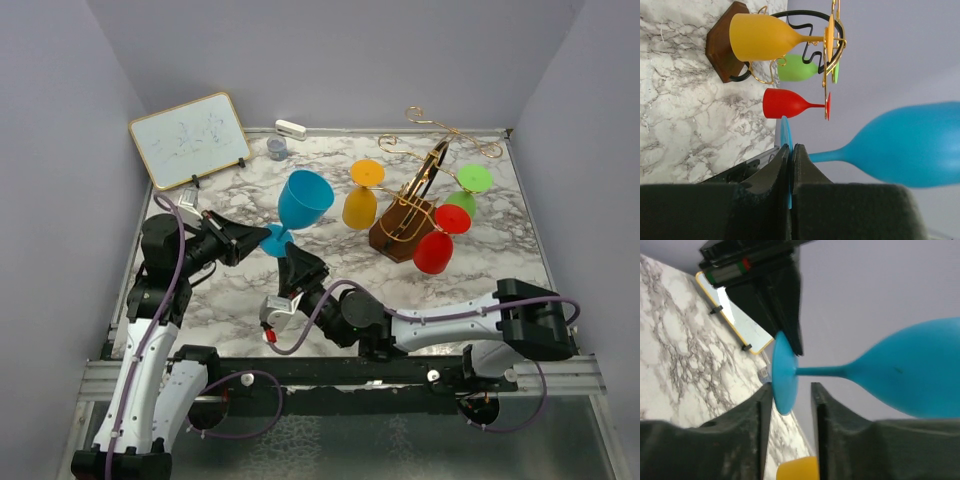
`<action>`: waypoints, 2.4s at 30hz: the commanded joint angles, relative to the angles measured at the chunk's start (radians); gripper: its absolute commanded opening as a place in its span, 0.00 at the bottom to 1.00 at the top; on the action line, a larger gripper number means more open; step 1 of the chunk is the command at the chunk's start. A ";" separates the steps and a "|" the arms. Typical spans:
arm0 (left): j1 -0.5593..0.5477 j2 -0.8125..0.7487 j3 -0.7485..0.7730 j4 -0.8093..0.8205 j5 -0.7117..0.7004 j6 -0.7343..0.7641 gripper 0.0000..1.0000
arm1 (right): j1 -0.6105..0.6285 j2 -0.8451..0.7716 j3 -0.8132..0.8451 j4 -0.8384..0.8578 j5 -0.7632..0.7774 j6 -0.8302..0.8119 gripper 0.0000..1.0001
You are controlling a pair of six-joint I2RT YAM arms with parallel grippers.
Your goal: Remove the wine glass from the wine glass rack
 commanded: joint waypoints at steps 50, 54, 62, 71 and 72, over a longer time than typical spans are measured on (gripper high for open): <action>0.001 -0.306 -0.329 0.202 -0.282 0.150 0.00 | -0.764 0.087 1.317 -1.871 -1.174 1.317 0.45; 0.001 -0.303 -0.327 0.206 -0.279 0.148 0.00 | -0.763 0.073 1.268 -1.883 -1.169 1.299 0.44; 0.001 -0.299 -0.314 0.204 -0.282 0.150 0.00 | -0.762 0.097 1.229 -1.906 -1.153 1.282 0.40; 0.001 -0.292 -0.314 0.205 -0.285 0.152 0.00 | -0.749 0.119 1.208 -1.899 -1.167 1.275 0.40; 0.001 -0.292 -0.315 0.205 -0.286 0.152 0.00 | -0.744 0.125 1.209 -1.901 -1.164 1.274 0.40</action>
